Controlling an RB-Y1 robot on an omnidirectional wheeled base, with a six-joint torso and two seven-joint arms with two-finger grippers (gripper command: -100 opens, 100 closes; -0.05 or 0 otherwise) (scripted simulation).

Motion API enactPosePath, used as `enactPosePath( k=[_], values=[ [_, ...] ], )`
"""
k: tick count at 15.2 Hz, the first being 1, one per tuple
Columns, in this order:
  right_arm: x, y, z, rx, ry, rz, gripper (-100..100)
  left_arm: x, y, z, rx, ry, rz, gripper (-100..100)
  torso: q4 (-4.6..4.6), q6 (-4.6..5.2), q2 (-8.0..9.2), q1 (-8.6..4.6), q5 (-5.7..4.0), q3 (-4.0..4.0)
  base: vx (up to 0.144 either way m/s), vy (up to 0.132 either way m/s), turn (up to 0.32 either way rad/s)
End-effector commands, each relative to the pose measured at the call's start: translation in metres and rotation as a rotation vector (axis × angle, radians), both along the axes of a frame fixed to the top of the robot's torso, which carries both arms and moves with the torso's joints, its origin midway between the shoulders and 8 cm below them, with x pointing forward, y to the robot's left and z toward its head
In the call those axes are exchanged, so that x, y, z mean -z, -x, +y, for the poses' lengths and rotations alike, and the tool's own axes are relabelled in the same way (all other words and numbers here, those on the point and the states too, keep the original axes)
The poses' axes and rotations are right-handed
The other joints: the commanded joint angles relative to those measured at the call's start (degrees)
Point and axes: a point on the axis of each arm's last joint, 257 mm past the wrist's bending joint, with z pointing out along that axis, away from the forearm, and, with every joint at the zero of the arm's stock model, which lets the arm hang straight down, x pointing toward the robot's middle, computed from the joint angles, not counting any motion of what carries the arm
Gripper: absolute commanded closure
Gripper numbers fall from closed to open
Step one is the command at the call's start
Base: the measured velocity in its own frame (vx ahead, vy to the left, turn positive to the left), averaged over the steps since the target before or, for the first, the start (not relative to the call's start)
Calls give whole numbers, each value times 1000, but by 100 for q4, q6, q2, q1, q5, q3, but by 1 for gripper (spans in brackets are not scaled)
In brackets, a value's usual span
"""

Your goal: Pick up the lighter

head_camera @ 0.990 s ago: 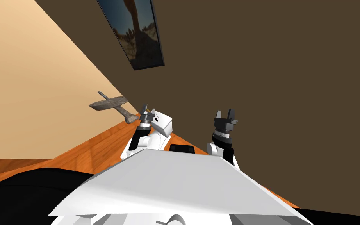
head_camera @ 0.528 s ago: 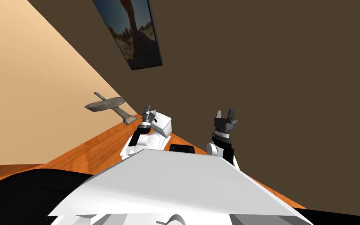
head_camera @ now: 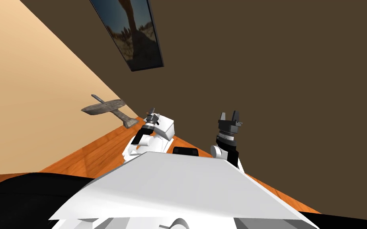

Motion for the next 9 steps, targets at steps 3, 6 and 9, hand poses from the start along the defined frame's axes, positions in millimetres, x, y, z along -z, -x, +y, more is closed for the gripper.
enactPosePath(
  k=[3, 6, 9],
  values=[
    [0, 0, 0, 0, 0, 0, 0, 18, -12, 10, -9, 5, 83, -100, 0, -2, 1, -1, 0, 0, 2, 1, -27],
    [0, 0, 0, 0, 0, 0, 0, 31, -20, 18, -16, 8, 142, -100, 0, -1, 0, 0, 0, 0, 4, 2, -57],
    [0, 0, 0, 0, 0, 0, 0, 44, -21, 20, -24, 11, 189, -100, 0, -2, -1, 0, 0, 0, 4, 2, -32]
  ],
)
